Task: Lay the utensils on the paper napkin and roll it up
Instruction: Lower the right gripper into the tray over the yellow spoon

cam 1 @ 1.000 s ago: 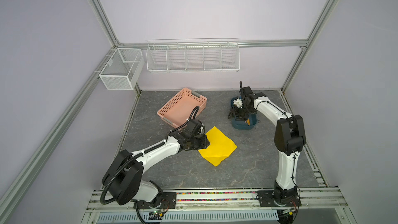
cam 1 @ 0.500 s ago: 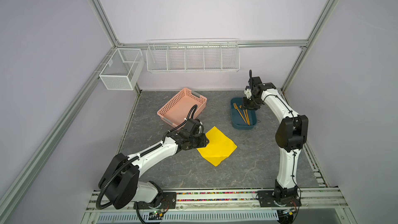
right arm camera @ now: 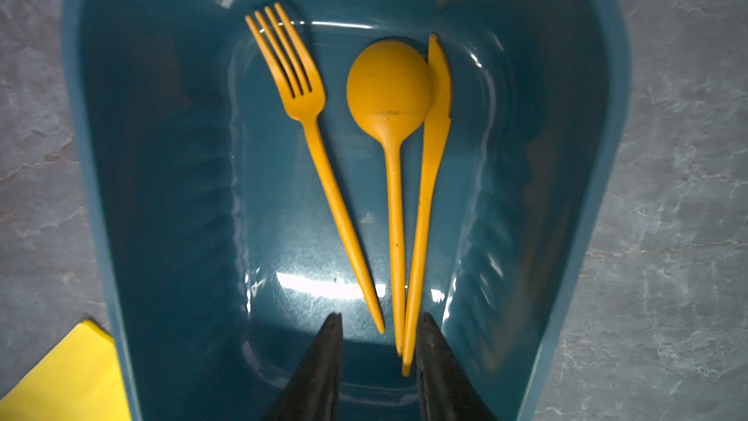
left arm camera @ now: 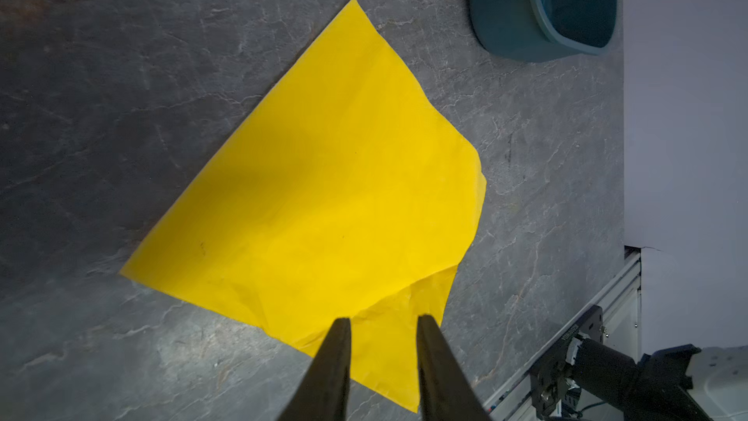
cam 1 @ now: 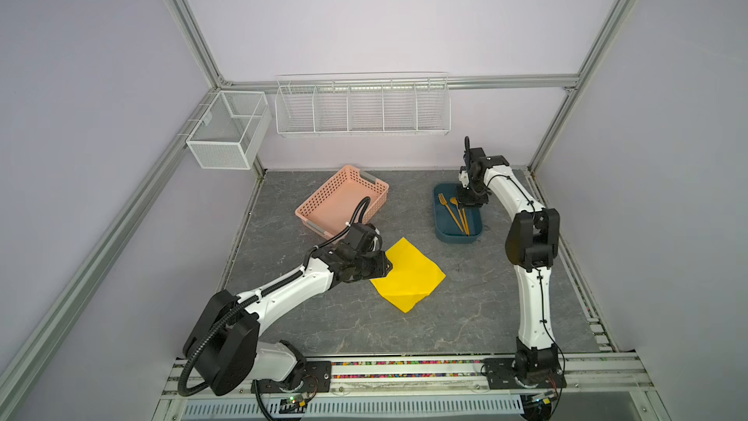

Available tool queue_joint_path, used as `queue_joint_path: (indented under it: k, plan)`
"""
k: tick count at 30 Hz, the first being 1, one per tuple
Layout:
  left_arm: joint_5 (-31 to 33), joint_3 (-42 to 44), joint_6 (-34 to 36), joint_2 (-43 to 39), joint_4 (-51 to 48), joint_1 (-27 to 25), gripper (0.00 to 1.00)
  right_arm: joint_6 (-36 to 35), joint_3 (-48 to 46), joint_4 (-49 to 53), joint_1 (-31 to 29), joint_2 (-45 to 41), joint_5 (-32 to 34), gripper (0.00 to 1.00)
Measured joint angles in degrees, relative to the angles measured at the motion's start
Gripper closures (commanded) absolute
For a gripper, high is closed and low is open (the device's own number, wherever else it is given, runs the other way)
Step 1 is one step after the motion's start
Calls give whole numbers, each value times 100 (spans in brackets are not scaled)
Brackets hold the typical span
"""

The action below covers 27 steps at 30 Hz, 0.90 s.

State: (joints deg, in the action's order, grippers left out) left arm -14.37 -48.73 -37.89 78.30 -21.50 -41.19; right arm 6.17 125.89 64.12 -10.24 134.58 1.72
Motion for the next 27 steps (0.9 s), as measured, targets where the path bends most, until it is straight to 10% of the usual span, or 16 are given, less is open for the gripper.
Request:
queue_joint_path:
  k: [27]
  plan:
    - [0,0,-68,-74,-2,0,70,-179,1252,140,15,1226,131,76]
